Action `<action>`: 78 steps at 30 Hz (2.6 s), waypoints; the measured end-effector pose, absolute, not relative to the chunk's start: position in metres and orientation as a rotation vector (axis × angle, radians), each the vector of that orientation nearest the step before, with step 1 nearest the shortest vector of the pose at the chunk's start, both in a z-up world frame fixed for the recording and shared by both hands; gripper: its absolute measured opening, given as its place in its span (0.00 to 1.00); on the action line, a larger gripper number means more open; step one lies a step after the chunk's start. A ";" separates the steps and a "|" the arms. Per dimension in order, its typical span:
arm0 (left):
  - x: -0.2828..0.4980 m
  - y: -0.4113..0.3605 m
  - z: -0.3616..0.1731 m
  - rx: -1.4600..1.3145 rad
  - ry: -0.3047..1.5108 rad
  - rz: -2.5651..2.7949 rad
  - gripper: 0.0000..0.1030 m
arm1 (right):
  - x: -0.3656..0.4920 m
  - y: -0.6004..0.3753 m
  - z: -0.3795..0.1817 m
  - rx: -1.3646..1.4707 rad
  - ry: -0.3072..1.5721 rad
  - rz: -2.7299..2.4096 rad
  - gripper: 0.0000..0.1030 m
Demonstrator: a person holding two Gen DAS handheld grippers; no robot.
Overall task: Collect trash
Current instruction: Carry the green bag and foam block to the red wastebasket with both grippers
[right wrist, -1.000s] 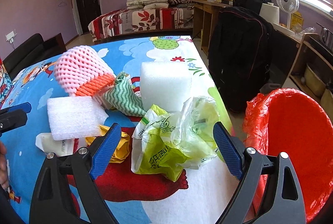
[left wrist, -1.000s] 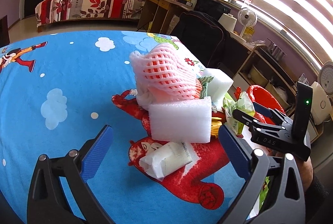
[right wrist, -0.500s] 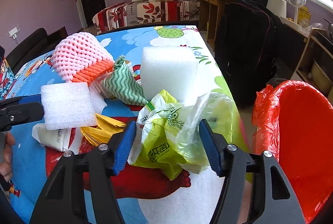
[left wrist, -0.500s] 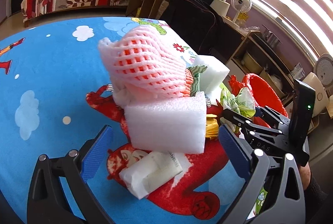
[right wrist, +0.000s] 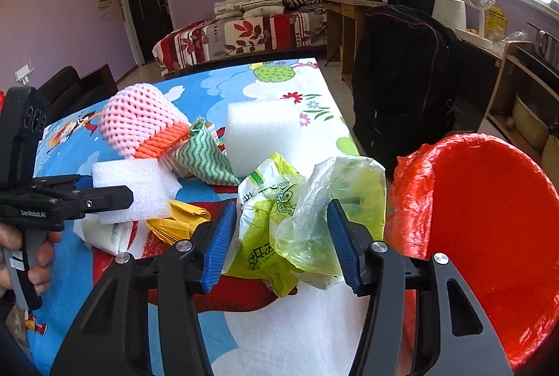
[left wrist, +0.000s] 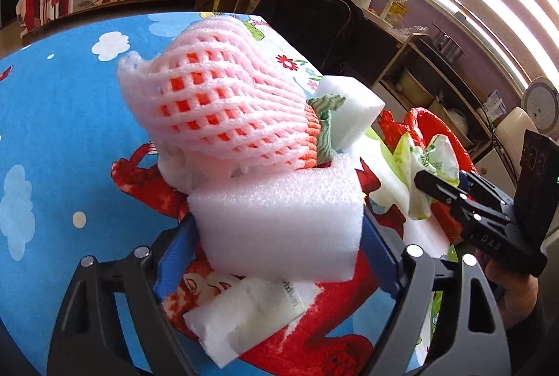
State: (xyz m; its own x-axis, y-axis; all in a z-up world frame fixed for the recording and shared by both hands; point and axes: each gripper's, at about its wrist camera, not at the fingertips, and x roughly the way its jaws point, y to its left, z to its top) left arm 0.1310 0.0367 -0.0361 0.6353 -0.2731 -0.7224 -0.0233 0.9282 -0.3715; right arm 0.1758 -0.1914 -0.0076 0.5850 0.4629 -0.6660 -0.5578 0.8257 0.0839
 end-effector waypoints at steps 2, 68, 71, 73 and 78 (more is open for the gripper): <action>0.128 0.033 -0.034 -0.353 0.869 -0.145 0.80 | 0.173 -0.195 -0.006 -0.136 0.727 0.596 0.50; 0.222 -0.176 0.041 -0.063 0.756 -0.485 0.80 | 0.199 -0.392 0.031 -0.009 0.623 0.282 0.51; 0.228 -0.186 0.041 -0.053 0.759 -0.497 0.80 | 0.203 -0.396 0.030 -0.007 0.625 0.278 0.53; 0.232 -0.192 0.040 -0.048 0.761 -0.505 0.80 | 0.207 -0.398 0.028 -0.003 0.628 0.278 0.54; 0.238 -0.201 0.041 -0.037 0.763 -0.514 0.80 | 0.214 -0.402 0.025 -0.001 0.631 0.280 0.57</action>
